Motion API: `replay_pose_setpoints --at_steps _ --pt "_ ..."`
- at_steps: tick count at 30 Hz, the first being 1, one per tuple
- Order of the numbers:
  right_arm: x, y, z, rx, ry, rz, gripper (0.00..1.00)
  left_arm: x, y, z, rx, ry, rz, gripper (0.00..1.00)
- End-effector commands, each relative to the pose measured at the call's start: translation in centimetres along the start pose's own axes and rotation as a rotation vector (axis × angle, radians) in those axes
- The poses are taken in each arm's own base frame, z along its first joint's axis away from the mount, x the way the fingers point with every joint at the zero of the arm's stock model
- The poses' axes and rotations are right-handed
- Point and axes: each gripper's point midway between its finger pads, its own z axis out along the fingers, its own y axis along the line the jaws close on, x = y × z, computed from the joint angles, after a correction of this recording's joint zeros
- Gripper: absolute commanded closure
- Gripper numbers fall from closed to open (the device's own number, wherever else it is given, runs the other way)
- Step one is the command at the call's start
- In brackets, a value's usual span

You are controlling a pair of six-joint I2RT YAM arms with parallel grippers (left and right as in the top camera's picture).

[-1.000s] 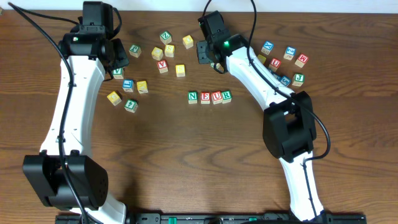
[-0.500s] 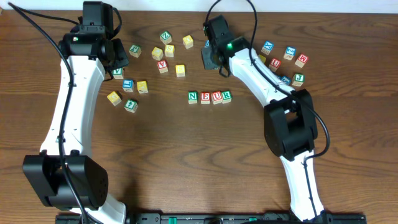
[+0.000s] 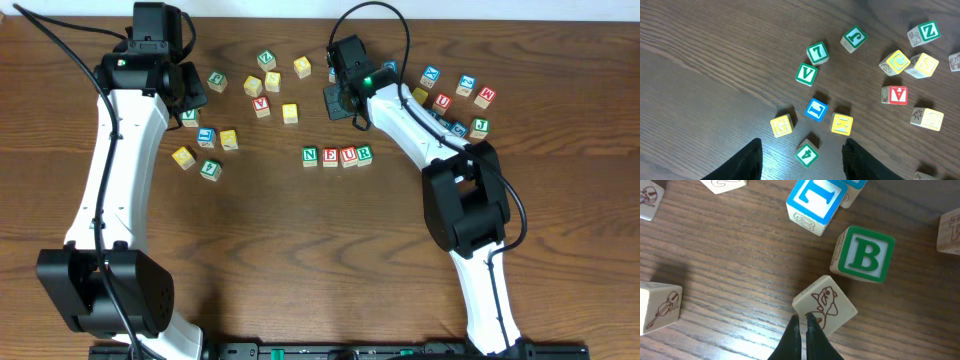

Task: Spell out NEURIPS
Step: 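Position the right gripper over the red I block, then lower the right gripper and grasp the red I block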

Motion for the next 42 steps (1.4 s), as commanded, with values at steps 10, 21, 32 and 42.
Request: replay_pose_setpoints --at_steps 10,21,32,42 --pt "1.4 -0.2 1.3 0.0 0.035 -0.013 0.99 -0.5 0.4 -1.4 -0.002 -0.031 -0.012 0.5" --pt "3.5 2.4 1.2 -0.089 0.117 -0.03 0.99 -0.3 0.5 -1.4 -0.004 -0.025 -0.011 0.49" --pt "3.6 4.3 0.4 -0.108 0.116 -0.07 0.99 -0.3 0.5 -1.4 -0.004 -0.025 -0.011 0.5" --pt "-1.4 4.2 -3.1 -0.14 -0.017 -0.252 0.62 -0.4 0.5 -1.4 -0.004 -0.025 -0.011 0.49"
